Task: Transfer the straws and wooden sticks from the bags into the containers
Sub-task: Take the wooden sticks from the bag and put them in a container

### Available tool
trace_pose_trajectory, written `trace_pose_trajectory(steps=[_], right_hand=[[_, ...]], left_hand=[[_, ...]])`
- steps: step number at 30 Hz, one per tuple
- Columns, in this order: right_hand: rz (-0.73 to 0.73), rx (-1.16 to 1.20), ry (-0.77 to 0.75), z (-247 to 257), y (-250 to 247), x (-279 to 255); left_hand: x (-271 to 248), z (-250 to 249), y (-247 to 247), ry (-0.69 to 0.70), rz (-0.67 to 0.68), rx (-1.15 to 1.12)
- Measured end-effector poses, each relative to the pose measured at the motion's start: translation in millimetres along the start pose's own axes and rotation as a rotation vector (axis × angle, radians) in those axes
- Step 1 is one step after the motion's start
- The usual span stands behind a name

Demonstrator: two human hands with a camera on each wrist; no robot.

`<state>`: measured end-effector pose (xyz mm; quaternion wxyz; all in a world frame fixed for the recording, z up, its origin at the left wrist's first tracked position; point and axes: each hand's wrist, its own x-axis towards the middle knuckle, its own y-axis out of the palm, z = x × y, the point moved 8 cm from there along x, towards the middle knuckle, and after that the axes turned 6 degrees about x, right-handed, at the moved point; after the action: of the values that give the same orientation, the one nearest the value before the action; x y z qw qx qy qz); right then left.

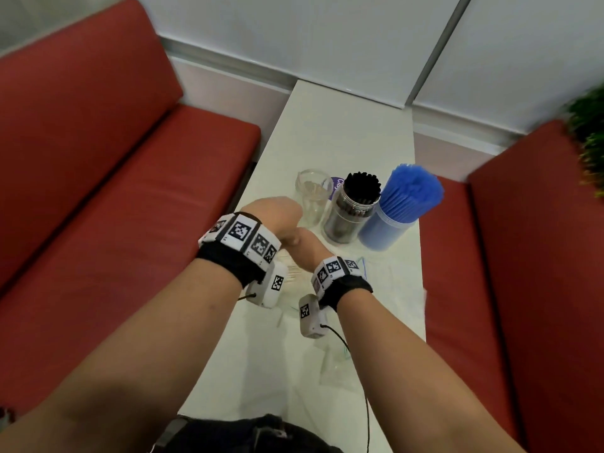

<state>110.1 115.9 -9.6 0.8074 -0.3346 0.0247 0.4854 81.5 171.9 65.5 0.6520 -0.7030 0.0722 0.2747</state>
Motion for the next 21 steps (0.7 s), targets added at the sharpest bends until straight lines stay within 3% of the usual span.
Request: trace_pose_trajectory(steps=[2,4,6,7,8,10,12,14,17,21], right_hand=[[-0.076,0.323,-0.010,6,-12,-2],[-0.184,0.531,-0.054,15,-34,-7],[-0.262,0.637,-0.121,31,-57,-14],[-0.285,0.706,-0.162,40,-68,-16],[-0.299,0.776,-0.201,51,-77,-19],[-0.319,0.876,-0.269,72,-92,-26],[-0.327,0.945,-0.319,90,-100,-31],[-0.325,0.958,-0.339,101,-103,-38],[-0.327,0.839,-0.328,103,-102,-48],[-0.306,0.599,-0.306,101,-107,-54]], left_hand=[[-10,9,-28,0.051,-0.201,-0.261],[-22,22,-49,0.079,-0.423,-0.690],[-22,42,-42,-0.012,-0.570,-1.192],[-18,49,-26,-0.110,-0.562,-1.401],[-14,51,-6,-0.213,-0.490,-1.554],[-6,37,36,-0.307,-0.205,-1.738],[-3,11,63,-0.261,0.117,-1.923],[-3,-14,72,-0.161,0.328,-2.165],[-2,-32,60,-0.034,0.419,-2.484],[2,-28,51,-0.001,0.347,-2.494]])
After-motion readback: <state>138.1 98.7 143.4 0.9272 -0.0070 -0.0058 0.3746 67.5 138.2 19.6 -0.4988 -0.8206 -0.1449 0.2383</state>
